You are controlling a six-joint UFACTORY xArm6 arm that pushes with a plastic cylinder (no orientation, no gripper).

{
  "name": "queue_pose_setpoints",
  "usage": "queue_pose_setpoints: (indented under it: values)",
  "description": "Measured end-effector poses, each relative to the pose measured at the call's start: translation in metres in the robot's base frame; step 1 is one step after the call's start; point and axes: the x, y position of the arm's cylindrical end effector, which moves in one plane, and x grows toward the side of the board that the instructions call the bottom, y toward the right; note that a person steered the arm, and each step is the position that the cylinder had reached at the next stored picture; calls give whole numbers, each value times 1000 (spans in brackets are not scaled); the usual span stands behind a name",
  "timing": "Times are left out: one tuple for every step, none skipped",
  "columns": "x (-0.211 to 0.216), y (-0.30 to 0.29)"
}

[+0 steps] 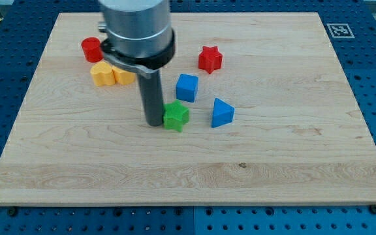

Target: Place the green star in between the blue blocks

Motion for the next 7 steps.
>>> queue_pose_setpoints:
  values:
    - [0,53]
    - [0,121]
    - [-3,126]
    - [-19,87]
    - [-35,22]
    - [-45,-33]
    - [-56,-26]
